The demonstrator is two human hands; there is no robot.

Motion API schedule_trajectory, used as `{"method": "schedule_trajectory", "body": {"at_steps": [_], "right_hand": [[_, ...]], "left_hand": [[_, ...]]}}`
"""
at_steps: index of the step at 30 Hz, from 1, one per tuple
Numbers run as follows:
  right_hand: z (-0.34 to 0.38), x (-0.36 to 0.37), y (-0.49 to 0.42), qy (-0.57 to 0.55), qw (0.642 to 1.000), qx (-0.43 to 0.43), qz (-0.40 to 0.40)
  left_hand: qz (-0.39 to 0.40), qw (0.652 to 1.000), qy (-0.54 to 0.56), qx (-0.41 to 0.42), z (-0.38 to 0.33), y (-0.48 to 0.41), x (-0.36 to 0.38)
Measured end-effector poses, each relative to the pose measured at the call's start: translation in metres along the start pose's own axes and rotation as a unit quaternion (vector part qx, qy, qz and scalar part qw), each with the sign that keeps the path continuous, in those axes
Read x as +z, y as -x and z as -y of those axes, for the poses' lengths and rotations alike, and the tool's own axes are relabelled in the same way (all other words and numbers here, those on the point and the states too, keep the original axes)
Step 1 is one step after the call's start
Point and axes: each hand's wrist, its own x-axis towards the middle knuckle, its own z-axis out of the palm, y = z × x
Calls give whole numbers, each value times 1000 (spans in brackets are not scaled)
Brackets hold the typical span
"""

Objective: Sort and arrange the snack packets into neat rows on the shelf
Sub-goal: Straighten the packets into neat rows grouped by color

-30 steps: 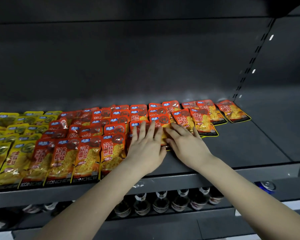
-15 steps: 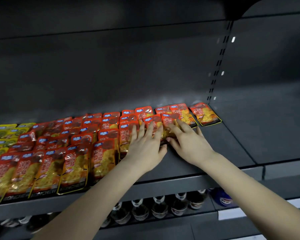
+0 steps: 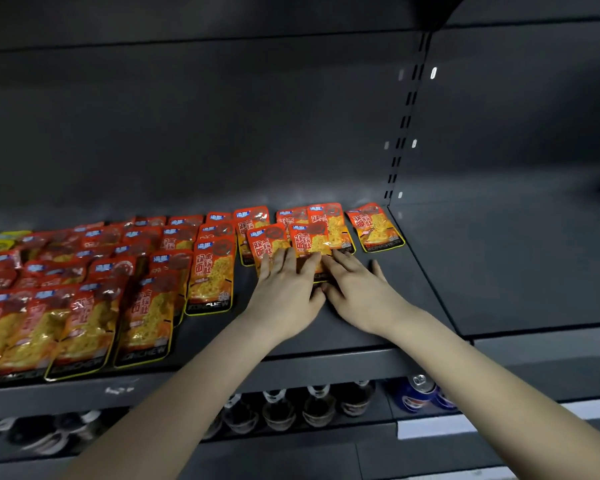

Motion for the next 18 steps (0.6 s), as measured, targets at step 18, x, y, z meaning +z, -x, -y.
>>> {"method": "schedule_trajectory", "body": {"at_steps": [18], "right_hand": [[-6, -11, 12, -99, 994, -28, -47]], "left_hand": [[-55, 994, 94, -3, -20, 3, -5]]}}
